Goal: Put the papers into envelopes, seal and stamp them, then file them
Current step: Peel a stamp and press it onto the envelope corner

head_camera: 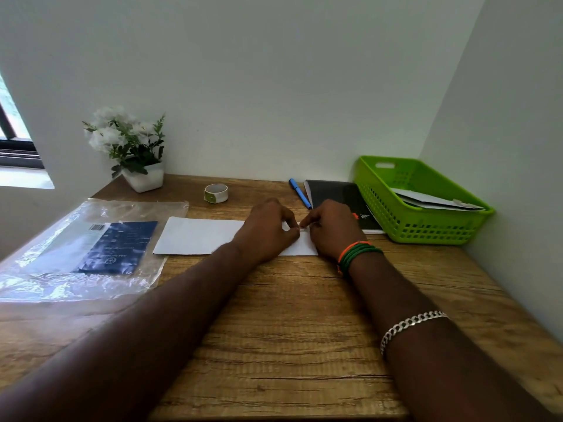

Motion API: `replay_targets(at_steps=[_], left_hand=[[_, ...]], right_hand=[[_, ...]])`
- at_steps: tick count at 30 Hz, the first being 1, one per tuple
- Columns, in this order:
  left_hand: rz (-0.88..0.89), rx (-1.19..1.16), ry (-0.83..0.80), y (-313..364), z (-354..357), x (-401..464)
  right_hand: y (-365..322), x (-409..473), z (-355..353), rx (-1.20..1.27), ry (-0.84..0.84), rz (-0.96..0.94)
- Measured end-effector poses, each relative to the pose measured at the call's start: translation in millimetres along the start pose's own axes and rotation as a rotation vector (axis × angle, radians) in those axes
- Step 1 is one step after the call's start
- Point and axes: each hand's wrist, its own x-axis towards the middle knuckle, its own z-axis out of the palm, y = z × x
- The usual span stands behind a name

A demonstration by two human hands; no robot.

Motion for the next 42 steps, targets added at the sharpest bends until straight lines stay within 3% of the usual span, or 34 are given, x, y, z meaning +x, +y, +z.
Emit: replay_targets(at_steps=[5, 12, 19, 34, 40, 42], left_hand=[[0.019, 0.199, -0.01, 2, -4, -1], [0.006, 0.067, -0.07, -6, -7, 0], [0.017, 0.074, -0.092, -4, -8, 0], [-0.023, 0.054, -0.067, -5, -9, -1], [-0.042, 0.056, -0.062, -6, -6, 0], [-0.043, 0.046, -0.058, -7, -6, 0]], right_hand=[[3, 2, 4, -0.031, 0.04, 0.004], [0, -4, 6, -0.16, 0.049, -0.113], [-1, -3, 1, -0.198, 0.082, 0.038], [-10, -12, -4, -0.203, 0.04, -0.071], [-2, -9, -5, -0.265, 0.127, 0.088], [2, -7, -4, -0.155, 0.148, 0.068]])
